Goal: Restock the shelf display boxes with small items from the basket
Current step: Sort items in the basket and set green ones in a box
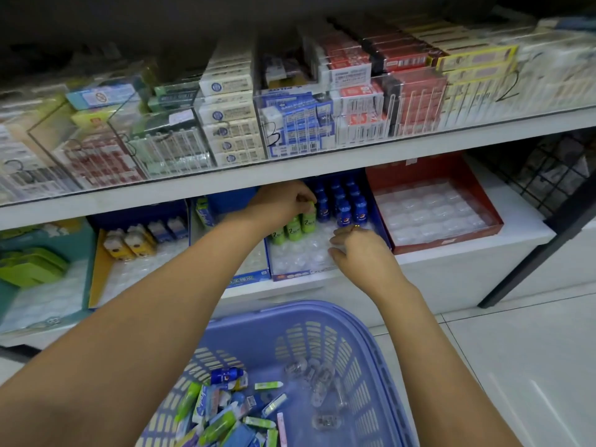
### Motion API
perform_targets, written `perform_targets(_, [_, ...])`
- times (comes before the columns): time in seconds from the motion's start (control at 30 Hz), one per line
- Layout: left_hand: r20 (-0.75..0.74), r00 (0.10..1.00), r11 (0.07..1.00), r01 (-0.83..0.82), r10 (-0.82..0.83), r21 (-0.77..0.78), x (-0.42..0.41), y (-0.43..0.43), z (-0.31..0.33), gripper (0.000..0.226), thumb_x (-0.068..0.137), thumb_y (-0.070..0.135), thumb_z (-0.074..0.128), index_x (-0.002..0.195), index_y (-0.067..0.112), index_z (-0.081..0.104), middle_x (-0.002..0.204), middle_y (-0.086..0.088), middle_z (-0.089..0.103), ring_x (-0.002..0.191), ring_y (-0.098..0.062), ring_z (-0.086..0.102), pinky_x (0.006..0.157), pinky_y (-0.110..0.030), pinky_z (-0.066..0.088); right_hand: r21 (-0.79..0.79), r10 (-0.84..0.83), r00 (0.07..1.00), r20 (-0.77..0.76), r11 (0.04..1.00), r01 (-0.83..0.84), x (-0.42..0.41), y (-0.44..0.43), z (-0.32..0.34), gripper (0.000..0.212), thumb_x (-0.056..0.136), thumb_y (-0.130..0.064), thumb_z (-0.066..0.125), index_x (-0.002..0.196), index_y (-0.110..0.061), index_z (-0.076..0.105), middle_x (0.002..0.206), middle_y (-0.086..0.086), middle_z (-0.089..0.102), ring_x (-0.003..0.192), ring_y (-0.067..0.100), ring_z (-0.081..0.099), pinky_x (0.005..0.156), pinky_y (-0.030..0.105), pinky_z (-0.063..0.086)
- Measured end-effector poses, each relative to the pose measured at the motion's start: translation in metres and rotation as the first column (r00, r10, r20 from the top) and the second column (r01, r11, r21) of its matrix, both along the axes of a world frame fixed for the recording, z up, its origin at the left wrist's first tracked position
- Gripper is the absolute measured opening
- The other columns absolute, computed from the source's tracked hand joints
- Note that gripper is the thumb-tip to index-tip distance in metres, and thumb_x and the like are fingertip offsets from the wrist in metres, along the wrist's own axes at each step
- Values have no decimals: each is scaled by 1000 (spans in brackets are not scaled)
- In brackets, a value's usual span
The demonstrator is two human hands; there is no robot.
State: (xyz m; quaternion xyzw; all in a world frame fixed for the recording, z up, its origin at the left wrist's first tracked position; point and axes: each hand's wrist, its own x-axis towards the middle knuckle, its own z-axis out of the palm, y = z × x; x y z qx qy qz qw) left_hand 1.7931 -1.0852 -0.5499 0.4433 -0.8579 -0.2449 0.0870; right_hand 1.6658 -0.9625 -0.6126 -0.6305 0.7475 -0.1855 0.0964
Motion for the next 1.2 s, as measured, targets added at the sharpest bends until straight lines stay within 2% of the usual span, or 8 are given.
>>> perform_targets(0.27, [-9, 1000, 1000, 23, -23, -12, -4, -6, -10, 23, 83, 25, 70, 106, 21, 70, 96, 5, 62, 86, -10, 57, 66, -20, 45, 0, -19, 1000, 2, 1000, 19, -1, -2, -3, 27, 91, -21, 52, 104, -4, 67, 119, 10, 61, 105, 28, 57, 87, 39, 48])
perform_targets(0.53, [149, 989, 983, 45, -18, -180, 0, 23, -1, 34, 93, 25, 58, 126, 17, 58, 127, -4, 58, 111, -22, 56, 85, -29, 47, -46, 8, 997, 76, 999, -5, 11, 8, 25, 31, 91, -26, 57, 118, -12, 64, 124, 8, 61, 113, 24, 56, 93, 33, 45])
perform_targets(0.6, [20, 1000, 949, 4, 3, -317, 15, 43, -3, 30, 94, 27, 54, 120, 13, 59, 120, -7, 60, 109, -23, 55, 86, -34, 46, -102, 21, 981, 192, 995, -2, 21, 15, 38, 22, 88, -29, 62, 103, -15, 70, 102, 4, 68, 96, 18, 62, 79, 29, 50])
perform_targets(0.67, [-202, 979, 921, -75, -4, -382, 42, 66, -12, 23, 95, 28, 52, 94, 9, 64, 87, -6, 63, 83, -24, 58, 66, -33, 42, -41, 68, 916, 395, 998, -56, 35, 24, 51, 14, 82, -32, 69, 80, -19, 71, 72, -4, 67, 71, 11, 62, 62, 21, 47])
perform_targets(0.8, [-101, 987, 979, -141, 127, -148, 113, 111, -65, 33, 94, 27, 52, 65, 10, 54, 57, -5, 50, 58, -28, 49, 54, -33, 29, 288, 180, 892, 414, 904, -316, 75, 28, 35, 15, 76, -33, 75, 74, -19, 70, 65, -1, 65, 65, 13, 61, 66, 27, 49])
perform_targets(0.97, [411, 911, 957, -132, 15, 257, 186, 154, -154, 17, 89, 19, 56, 96, 8, 67, 103, -14, 68, 99, -27, 62, 78, -30, 43, 653, 330, 899, 287, 619, -436, 139, 42, -73, 28, 79, -21, 72, 105, -11, 70, 103, 6, 71, 96, 21, 65, 81, 30, 49])
perform_targets(1.1, [470, 861, 907, -23, -196, 420, 213, 193, -207, 22, 89, 25, 60, 107, 13, 58, 120, -12, 58, 111, -27, 55, 89, -33, 45, 722, 420, 859, 292, 493, -487, 165, 69, -155, 37, 82, -7, 66, 118, -9, 63, 121, 11, 63, 111, 27, 58, 90, 32, 47])
perform_targets(1.2, [504, 842, 920, -25, -191, 391, 215, 211, -231, 28, 90, 37, 58, 100, 11, 53, 110, -14, 51, 99, -30, 55, 74, -35, 42, 704, 446, 840, 309, 487, -517, 166, 84, -187, 43, 79, -5, 66, 121, -14, 62, 122, 9, 61, 109, 26, 57, 78, 22, 40])
